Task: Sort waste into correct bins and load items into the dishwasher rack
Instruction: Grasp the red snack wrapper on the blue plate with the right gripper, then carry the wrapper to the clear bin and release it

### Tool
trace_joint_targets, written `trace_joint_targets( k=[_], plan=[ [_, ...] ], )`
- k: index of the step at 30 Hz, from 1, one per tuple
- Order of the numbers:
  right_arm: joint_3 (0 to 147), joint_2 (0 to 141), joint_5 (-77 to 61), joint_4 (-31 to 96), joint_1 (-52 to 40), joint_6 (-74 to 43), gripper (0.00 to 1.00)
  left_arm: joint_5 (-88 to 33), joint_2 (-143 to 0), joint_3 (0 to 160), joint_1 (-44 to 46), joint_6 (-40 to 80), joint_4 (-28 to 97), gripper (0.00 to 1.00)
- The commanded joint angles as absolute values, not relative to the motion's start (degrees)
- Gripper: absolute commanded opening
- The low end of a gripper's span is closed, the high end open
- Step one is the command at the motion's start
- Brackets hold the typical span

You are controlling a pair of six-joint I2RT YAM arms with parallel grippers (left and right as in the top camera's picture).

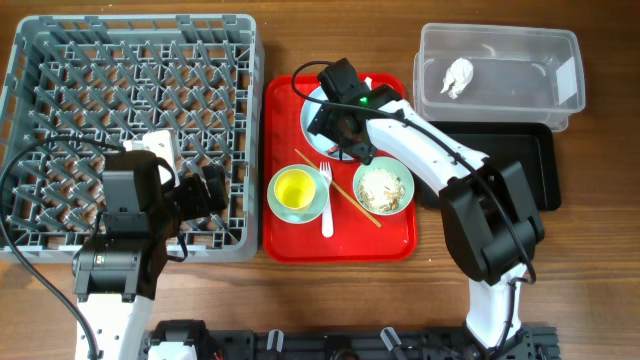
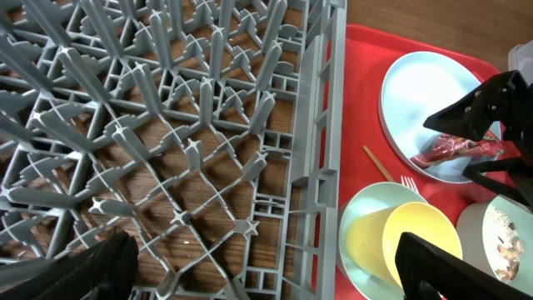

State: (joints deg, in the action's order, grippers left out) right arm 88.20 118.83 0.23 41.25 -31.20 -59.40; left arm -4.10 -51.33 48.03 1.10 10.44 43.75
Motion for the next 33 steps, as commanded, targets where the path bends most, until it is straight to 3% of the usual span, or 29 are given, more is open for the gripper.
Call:
trace_joint_targets(
  k=[1,9,10,11,14,17,28,33],
  plan=[
    [87.6,120.4,2.7,41.1,-31.3,-61.5,0.91,-3.6,-51.0,49.1,0.8,11.0,43.8,1.00],
    [87.6,123.4,3.3,40.2,-31.3,-61.7,0.88,-3.6,-51.0,49.1,0.8,11.0,43.8,1.00],
    [87.6,123.4,3.4,39.8,-31.3,-61.6,0.82,-3.6,-51.0,49.1,0.8,11.0,43.8,1.00],
    [87.6,123.4,3.4,39.4,-31.3,-61.5,0.59,-3.6,-51.0,49.1,0.8,11.0,43.8,1.00],
    [87.6,123.3,3.4,39.7,-31.0,-61.5,0.25,-3.6,-51.0,49.1,0.8,11.0,43.8,1.00],
    [87.7,122.1,3.4,39.7,-30.5,-59.8,0.05,-3.6,-51.0,49.1,0.8,11.0,43.8,1.00],
    [87.9,104.1,3.5,40.5,-21.2,-40.0,0.04,-3.6,-51.0,49.1,0.8,10.9,43.8,1.00],
    [87.9,99.0,7.9,40.9,-12.8,-41.2,0.04,-3.6,-51.0,49.1,0.8,10.9,43.8,1.00]
  ],
)
